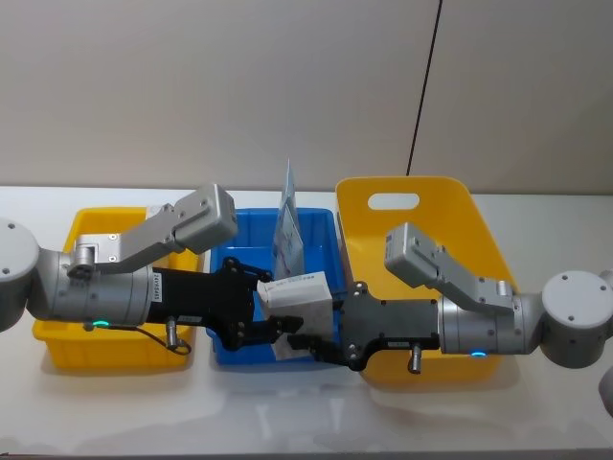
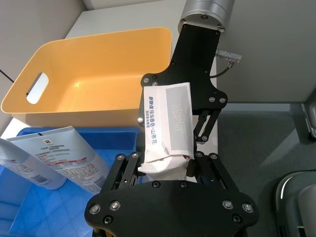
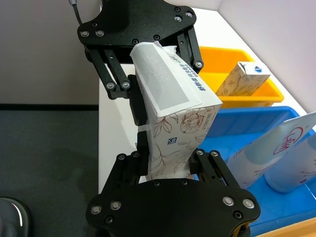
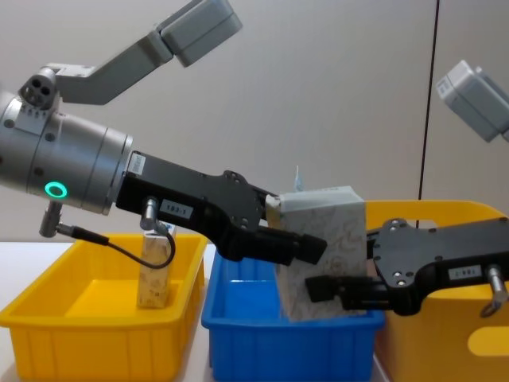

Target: Bimanual collaborative sorting of washing and personal care products

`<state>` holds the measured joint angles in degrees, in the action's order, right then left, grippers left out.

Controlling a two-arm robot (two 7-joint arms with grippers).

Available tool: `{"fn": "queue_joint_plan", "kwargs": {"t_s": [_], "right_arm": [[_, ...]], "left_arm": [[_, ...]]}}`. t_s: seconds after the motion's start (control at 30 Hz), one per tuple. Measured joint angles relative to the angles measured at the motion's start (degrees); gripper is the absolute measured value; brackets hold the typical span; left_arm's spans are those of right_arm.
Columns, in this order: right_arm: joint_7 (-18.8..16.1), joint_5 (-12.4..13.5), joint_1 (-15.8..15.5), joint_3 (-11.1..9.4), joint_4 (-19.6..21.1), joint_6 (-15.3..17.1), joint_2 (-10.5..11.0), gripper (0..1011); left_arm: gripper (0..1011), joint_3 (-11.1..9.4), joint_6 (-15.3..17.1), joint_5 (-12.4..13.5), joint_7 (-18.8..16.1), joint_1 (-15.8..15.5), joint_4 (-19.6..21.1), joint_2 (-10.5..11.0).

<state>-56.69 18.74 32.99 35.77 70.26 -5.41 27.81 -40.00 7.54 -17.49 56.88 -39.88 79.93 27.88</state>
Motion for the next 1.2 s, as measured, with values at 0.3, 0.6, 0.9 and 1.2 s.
{"fn": "queue_joint_plan", "kwargs": {"t_s": [0.3,0.6,0.9,1.2], "right_arm": [[0.00,0.30,-0.12,0.05,0.10,0.12,0.09,373],[0.79,1.12,-0.67,-0.17,0.52,-0.05,0.15,370],[2.28,1.74,-1.36,-0.60,1.24,-0.13,0.42,370],[4.77,2.46,-2.71,-1.59,2.95,0.55,1.47,370]], "left_arm": [[499,0.04,0.00,-0.01,-0.14,-0.01,-0.01,0.00],[783,0.04,0.00,-0.01,-0.15,-0.01,0.00,0.00],[1001,0.01,0.00,0.00,-0.15,0.00,0.00,0.00],[1001,0.00,0.00,0.01,-0.12,0.00,0.00,0.00]]}}
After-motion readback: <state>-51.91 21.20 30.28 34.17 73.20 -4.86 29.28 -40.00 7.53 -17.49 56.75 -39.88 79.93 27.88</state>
